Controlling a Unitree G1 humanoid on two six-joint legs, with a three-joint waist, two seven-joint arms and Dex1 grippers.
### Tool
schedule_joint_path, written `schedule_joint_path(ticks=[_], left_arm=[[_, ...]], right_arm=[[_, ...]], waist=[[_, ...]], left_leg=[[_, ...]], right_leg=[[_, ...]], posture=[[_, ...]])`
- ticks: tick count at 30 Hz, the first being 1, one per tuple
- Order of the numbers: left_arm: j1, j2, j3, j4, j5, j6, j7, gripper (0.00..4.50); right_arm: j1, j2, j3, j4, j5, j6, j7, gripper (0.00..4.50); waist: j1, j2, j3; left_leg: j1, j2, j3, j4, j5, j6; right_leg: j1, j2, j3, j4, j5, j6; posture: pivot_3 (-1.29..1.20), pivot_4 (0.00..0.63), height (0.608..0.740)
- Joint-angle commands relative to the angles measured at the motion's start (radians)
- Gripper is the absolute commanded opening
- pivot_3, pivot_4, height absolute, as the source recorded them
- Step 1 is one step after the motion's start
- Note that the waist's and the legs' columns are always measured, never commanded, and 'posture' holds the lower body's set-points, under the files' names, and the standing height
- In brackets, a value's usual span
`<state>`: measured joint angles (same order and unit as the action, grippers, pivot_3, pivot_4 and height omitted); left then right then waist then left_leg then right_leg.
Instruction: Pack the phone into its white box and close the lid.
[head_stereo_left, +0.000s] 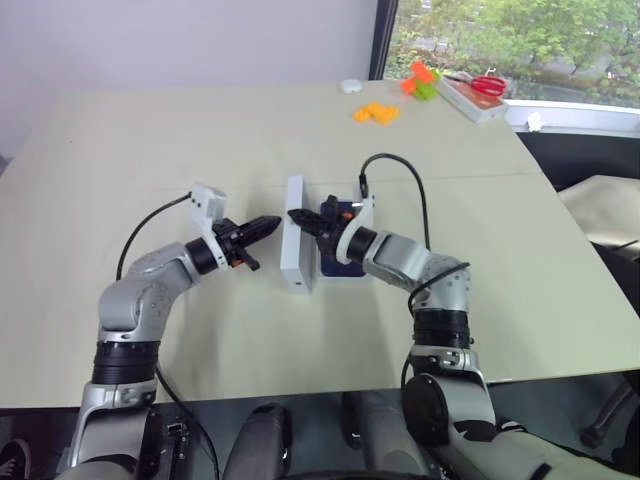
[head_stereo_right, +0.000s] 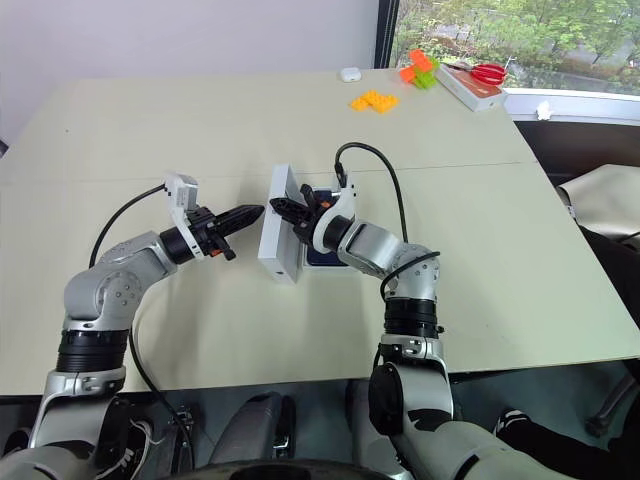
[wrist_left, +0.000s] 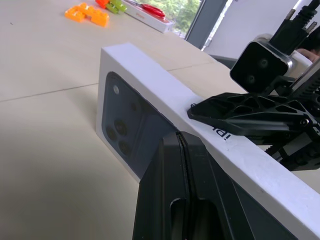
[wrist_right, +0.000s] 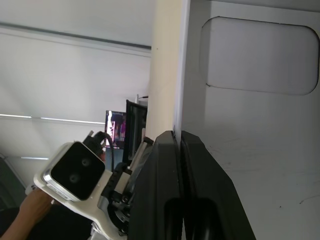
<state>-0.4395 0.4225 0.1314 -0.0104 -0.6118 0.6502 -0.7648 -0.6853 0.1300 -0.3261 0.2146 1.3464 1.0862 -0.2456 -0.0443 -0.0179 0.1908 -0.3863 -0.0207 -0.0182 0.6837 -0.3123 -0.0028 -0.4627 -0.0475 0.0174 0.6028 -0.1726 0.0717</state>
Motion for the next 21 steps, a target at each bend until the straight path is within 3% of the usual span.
schedule_joint_path(ticks=[1,6,9,16,21], left_arm=[[-0.017,-0.018,-0.008,0.004,0.0,-0.016,0.005,0.0],[-0.019,-0.074,-0.052,0.041,0.064,-0.083,0.029,0.0],[-0.032,-0.109,-0.07,0.066,0.081,-0.108,0.036,0.0],[-0.047,-0.148,-0.08,0.093,0.099,-0.12,0.04,0.0],[-0.053,-0.157,-0.076,0.093,0.098,-0.119,0.04,0.0]], right_arm=[[-0.014,0.01,0.003,0.004,-0.005,-0.023,0.012,0.02],[0.003,0.0,0.016,-0.009,-0.016,-0.021,0.03,0.02],[0.001,-0.017,0.012,-0.003,-0.025,-0.023,0.043,0.94],[-0.021,-0.062,0.014,-0.006,-0.051,-0.019,0.069,4.39],[-0.039,-0.138,0.033,-0.047,-0.099,-0.006,0.114,4.45]], waist=[[0.0,0.0,0.0],[0.002,0.0,0.0],[0.003,0.0,0.0],[0.003,0.0,0.0],[0.002,0.0,0.0]], left_leg=[[0.0,0.0,0.0,0.0,0.0,0.0],[0.001,0.0,0.0,0.0,0.0,0.0],[0.001,0.0,0.0,0.0,0.0,0.0],[0.001,-0.001,0.0,0.0,0.0,0.0],[0.001,0.0,0.0,0.0,0.0,0.0]], right_leg=[[0.0,0.0,0.0,0.0,0.0,0.0],[0.001,0.0,0.0,0.001,0.0,0.0],[0.001,0.0,0.0,0.001,0.0,0.0],[0.001,-0.001,0.0,0.001,0.0,0.0],[0.001,0.0,0.0,0.001,0.0,0.0]], posture=[[0.0,0.15,0.74],[0.0,0.15,0.74],[0.0,0.15,0.74],[0.0,0.15,0.74],[0.0,0.15,0.74]])
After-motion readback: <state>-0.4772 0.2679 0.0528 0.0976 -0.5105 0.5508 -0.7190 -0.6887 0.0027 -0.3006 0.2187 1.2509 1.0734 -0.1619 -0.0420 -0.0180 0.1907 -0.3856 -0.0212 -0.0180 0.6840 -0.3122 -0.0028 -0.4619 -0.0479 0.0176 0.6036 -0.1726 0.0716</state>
